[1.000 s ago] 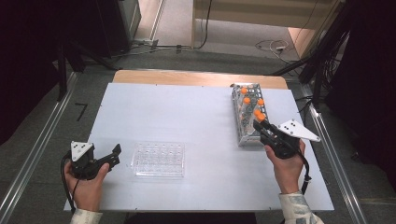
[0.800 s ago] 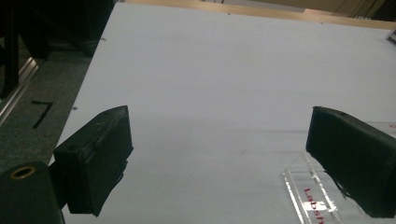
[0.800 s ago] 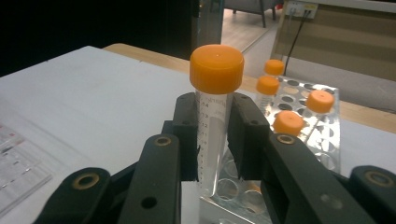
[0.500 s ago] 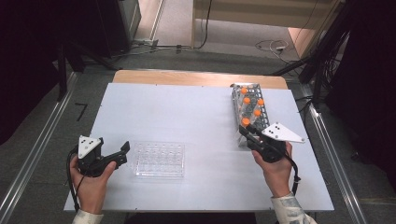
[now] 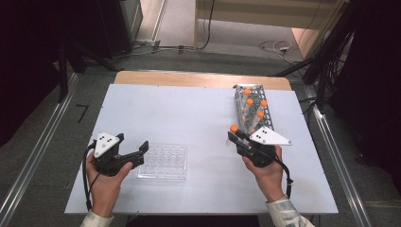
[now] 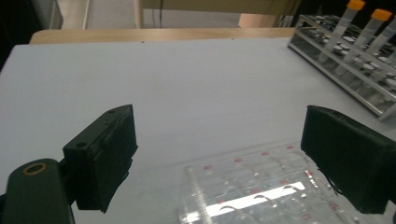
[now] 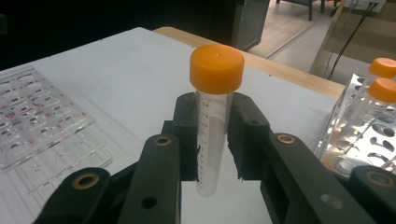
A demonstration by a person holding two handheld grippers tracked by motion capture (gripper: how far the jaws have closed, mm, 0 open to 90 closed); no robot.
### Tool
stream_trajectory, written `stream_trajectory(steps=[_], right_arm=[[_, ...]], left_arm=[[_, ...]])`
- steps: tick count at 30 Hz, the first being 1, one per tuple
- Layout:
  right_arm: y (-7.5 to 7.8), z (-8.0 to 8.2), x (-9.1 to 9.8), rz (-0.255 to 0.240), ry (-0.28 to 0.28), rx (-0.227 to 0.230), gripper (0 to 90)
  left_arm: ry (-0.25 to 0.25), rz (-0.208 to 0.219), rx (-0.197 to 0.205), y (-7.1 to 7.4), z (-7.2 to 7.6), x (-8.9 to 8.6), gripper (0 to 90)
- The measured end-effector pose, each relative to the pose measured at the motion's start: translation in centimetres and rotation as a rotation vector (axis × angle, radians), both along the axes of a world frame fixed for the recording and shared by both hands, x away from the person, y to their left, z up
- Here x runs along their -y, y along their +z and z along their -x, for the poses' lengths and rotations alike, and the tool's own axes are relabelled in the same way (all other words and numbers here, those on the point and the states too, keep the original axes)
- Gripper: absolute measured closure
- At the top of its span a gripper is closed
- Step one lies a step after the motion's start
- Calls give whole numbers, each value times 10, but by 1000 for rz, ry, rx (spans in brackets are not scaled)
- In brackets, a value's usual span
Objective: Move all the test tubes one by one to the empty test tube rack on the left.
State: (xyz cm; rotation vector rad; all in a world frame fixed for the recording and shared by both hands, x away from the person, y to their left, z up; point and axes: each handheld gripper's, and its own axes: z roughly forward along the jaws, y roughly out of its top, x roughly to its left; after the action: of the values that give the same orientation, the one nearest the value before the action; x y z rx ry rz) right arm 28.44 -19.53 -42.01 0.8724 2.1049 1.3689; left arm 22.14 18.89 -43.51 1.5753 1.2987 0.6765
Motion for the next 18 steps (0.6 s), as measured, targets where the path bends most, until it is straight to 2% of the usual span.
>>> stream_trajectory(steps=[4, 5, 6, 10, 18], right_arm=[[-2, 1, -5, 4, 16, -5, 719], [-3, 1, -6, 5, 20, -5, 719], [-3, 1, -6, 5, 20, -5, 719], [-5, 2, -9, 8, 29, -11, 719], [-11, 1, -14, 22, 46, -23, 719]], left_arm=[[-54, -2, 9, 5, -5, 21, 107], [-84, -7, 9, 8, -9, 31, 108], [-84, -7, 9, 8, -9, 31, 111], [-140, -21, -3, 9, -18, 51, 111], [-201, -34, -1, 10, -27, 80, 123]])
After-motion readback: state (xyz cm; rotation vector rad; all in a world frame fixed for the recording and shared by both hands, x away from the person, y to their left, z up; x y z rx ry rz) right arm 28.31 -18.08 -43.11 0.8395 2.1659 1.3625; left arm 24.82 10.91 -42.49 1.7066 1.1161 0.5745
